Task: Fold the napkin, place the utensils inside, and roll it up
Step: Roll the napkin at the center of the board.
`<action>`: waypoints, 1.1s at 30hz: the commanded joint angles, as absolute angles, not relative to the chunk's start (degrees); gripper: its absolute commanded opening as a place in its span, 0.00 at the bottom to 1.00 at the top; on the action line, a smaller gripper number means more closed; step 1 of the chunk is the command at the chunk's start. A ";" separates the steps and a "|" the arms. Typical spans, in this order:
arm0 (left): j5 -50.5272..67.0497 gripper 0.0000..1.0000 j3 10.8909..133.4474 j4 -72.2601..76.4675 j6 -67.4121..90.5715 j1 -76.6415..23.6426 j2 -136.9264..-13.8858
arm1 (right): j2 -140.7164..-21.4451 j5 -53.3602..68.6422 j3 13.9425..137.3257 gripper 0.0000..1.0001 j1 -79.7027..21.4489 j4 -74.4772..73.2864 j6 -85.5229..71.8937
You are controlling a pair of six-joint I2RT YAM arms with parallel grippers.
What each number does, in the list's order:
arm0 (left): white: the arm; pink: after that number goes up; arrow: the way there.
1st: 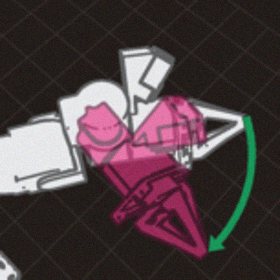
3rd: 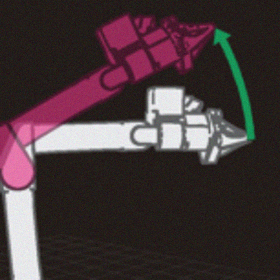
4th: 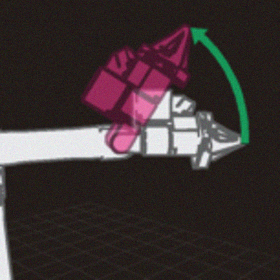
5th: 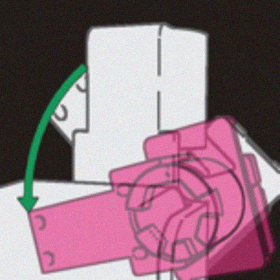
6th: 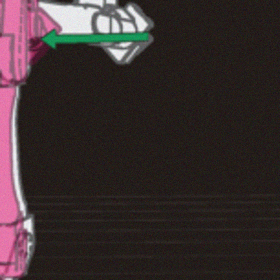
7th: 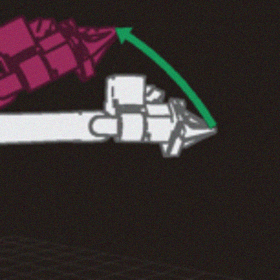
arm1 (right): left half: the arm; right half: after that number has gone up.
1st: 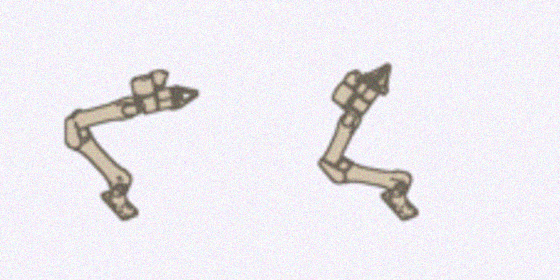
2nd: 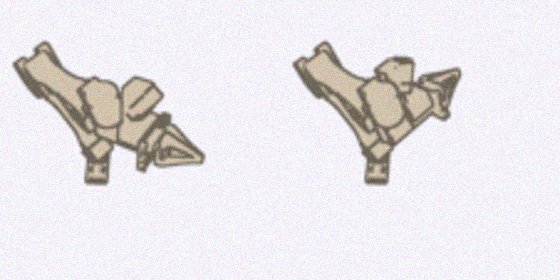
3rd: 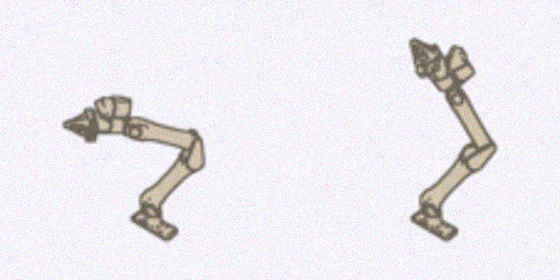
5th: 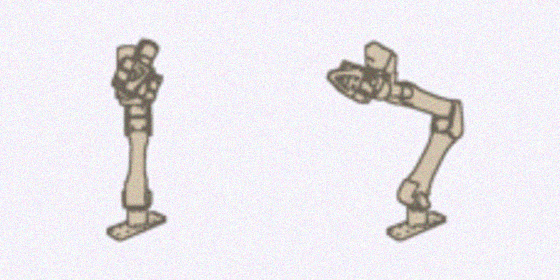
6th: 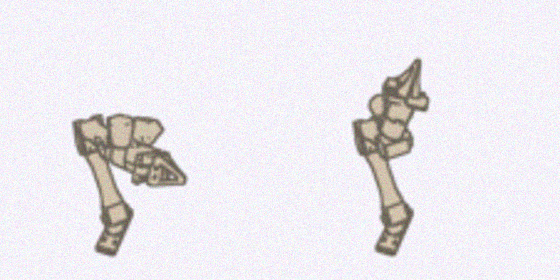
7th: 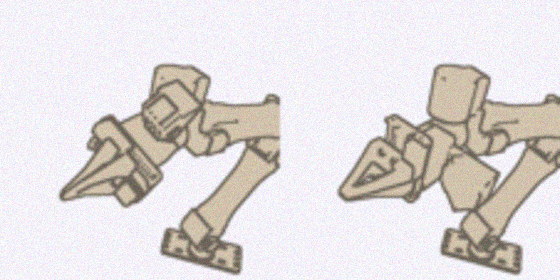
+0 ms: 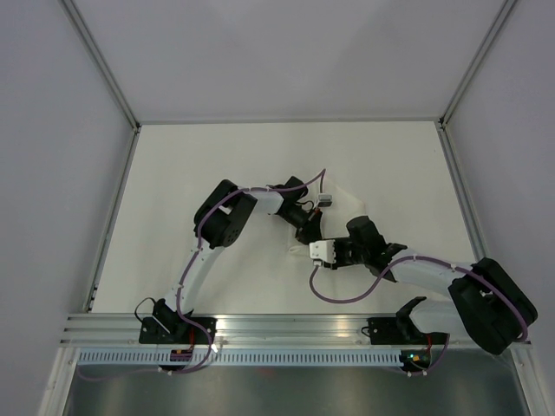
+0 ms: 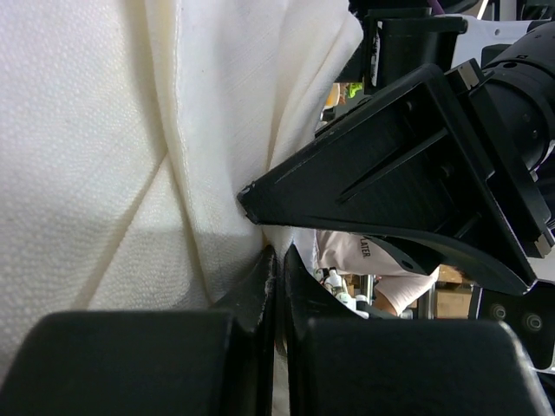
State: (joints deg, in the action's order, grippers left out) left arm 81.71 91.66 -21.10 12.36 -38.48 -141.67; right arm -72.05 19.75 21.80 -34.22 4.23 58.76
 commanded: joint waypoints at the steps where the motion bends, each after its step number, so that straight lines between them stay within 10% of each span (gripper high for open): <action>1: 80.59 0.02 90.09 -22.76 12.83 -38.06 -143.61 | -74.97 19.86 21.80 0.39 -33.84 1.76 60.03; 10: 81.21 0.02 89.91 -22.94 12.83 -37.97 -143.35 | -81.20 25.56 28.10 0.12 -30.15 -9.80 60.91; 33: 64.17 0.27 74.92 9.28 39.44 -26.55 -129.83 | -99.31 34.89 51.14 0.10 -23.21 -37.88 62.84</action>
State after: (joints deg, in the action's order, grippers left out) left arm 72.10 79.44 -2.48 29.50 -30.52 -134.52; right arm -95.59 36.47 50.96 -24.49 -29.71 62.65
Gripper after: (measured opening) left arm 0.274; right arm 0.185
